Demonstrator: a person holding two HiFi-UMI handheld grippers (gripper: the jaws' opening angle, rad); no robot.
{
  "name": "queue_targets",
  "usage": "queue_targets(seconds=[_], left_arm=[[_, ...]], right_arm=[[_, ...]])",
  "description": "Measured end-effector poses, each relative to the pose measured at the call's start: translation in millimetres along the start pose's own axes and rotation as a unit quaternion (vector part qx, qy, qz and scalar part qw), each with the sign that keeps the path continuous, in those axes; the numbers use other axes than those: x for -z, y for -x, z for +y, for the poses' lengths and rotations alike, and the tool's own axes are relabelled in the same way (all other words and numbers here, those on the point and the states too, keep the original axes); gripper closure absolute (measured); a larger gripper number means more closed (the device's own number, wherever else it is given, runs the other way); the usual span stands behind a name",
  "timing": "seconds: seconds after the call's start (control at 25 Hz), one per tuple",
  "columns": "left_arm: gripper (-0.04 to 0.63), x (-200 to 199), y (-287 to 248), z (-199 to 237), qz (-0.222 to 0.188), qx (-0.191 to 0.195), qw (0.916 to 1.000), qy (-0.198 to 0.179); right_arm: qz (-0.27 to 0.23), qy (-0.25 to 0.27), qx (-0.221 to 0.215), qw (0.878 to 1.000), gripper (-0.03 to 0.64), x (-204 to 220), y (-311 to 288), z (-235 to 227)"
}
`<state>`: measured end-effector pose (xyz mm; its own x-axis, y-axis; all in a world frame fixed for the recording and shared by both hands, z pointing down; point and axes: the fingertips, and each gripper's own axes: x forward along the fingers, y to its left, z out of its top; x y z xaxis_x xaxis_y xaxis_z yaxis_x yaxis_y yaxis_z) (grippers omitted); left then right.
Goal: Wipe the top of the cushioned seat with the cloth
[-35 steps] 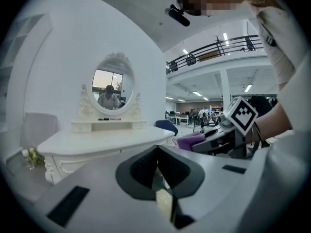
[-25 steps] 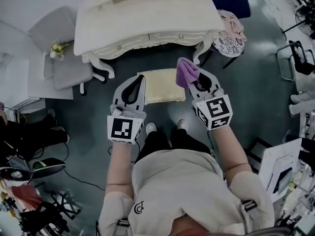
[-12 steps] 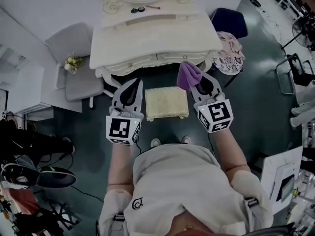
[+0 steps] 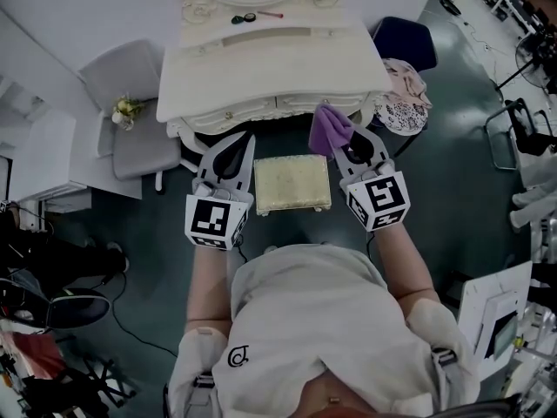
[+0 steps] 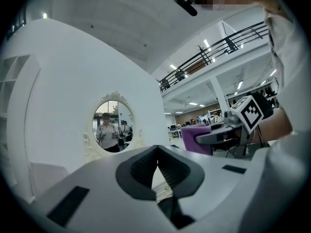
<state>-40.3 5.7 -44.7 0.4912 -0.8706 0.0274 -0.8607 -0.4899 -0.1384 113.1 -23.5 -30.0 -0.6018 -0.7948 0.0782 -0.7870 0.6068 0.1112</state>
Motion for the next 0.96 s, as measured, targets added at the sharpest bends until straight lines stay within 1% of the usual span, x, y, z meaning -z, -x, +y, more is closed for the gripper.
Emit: queue_targets(seconds=[0.12, 0.24, 0.44, 0.72, 0.84, 0.96], left_arm=[[0.581, 2, -4, 1, 0.001, 0.007, 0.9999, 0.012], [0.581, 2, -6, 6, -0.003, 0.004, 0.9997, 0.025], [0.581, -1, -9, 8, 0.000, -0.003, 0.9999, 0.015], [0.581, -3, -11, 1, 0.002, 0.001, 1.0000, 0.008], [0.581, -2, -13, 3, 0.001, -0.002, 1.0000, 0.001], [0.581, 0, -13, 4, -0.001, -0.007, 1.0000, 0.004]], right_arm=[[-0.001, -0.007, -0.002, 1.000, 0.543, 1, -2, -2], [-0.004, -0.001, -0.003, 1.000, 0.543, 2, -6, -4], [-0.013, 0.024, 0.004, 1.000, 0.543, 2, -6, -6], [-0.012, 0.017, 0.002, 1.000, 0.542, 4, -6, -11], [-0.017, 0.017, -0.003, 1.000, 0.541, 5, -7, -13], [-0.021, 0.018, -0.005, 1.000, 0.541, 6, -6, -14]])
